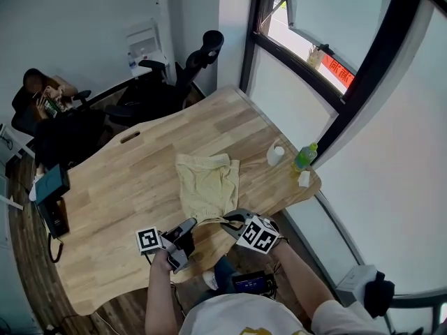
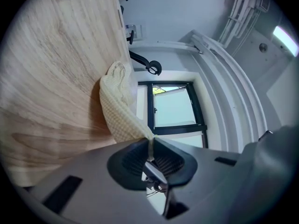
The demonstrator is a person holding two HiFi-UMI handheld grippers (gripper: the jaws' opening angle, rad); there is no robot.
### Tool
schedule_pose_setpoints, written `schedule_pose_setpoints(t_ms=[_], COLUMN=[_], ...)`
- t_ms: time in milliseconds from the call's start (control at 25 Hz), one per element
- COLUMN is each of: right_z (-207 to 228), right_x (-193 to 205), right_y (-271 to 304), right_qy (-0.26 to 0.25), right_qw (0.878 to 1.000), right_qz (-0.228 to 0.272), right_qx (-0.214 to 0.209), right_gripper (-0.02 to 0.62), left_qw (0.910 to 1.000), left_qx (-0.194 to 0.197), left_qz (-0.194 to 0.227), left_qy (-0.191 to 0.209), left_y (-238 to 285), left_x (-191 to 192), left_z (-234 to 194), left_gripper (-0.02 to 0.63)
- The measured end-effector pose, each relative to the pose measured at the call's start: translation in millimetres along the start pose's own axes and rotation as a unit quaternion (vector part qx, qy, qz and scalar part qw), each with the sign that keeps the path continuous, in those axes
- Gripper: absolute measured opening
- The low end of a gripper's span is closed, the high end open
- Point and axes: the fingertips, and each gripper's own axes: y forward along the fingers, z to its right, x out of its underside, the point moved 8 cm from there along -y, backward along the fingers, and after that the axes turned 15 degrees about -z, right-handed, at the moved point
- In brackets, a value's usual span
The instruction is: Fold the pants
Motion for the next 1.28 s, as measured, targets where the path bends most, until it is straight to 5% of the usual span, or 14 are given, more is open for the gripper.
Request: schedule_pose_setpoints(t_ms=[520,1280], right_z=[60.3,196.8], right_x=[-28.9,-54.0], right_y=[-0.8,71.6], right_qy=[0.010,0.077], right_qw=[0.999,0.993], right_qz=[-0.008,-0.024], right_qx=[-0.047,-0.081], right_gripper=[0.055,0.060], left_qw=[0.9995,0.9954], left_qx=[-0.020,-0.049], left_qz=[0.019,0.077], left_qy=[0.014,-0.031], left_y=[10.7,52.6], left_x=[-41.6,-181.7], left_z=[9.9,-19.6], left_gripper=[0.041,0.041])
